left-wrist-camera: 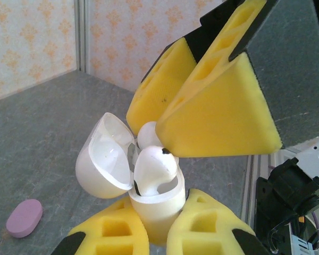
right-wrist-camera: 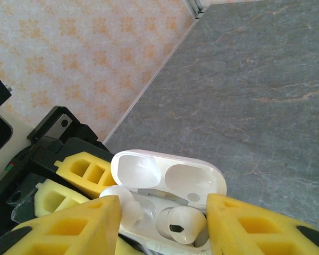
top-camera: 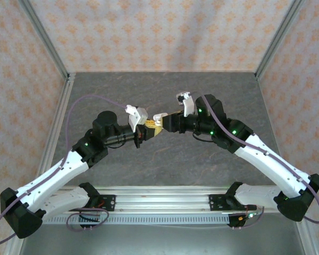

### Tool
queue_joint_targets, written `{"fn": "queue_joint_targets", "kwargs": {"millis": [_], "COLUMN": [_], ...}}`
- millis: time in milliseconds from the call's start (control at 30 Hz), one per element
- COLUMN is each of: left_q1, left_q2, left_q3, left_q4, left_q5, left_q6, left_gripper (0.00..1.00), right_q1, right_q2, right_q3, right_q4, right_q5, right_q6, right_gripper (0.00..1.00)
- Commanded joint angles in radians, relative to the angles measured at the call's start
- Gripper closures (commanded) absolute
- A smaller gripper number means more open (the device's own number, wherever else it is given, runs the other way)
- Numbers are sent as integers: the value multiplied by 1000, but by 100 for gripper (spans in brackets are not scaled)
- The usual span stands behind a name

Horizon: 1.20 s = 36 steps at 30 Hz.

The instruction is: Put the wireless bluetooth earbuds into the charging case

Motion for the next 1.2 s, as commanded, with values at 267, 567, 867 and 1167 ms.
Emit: {"fn": "queue_joint_targets", "kwargs": {"millis": [267, 567, 867, 1167], "left_q1": [-6, -7, -7, -7], "left_q2": [-32, -37, -29, -23], "left_q3": [-9, -20, -22, -18], "left_q4": [80, 103, 140, 136], "left_q5": [-21, -24, -29, -29], "left_q6": [-5, -16, -40, -38], "left_gripper": [100, 100, 100, 100], "right_q1": [-4, -7, -7, -7], "right_q2": [-28, -48, -75, -108], "right_q3": [-21, -49, -71, -68], "right_q4": [23, 41, 58, 68], "right_q5": [-33, -29, -27, 8], "right_q6": [54, 84, 92, 103], "right_gripper": [52, 53, 46, 40]}}
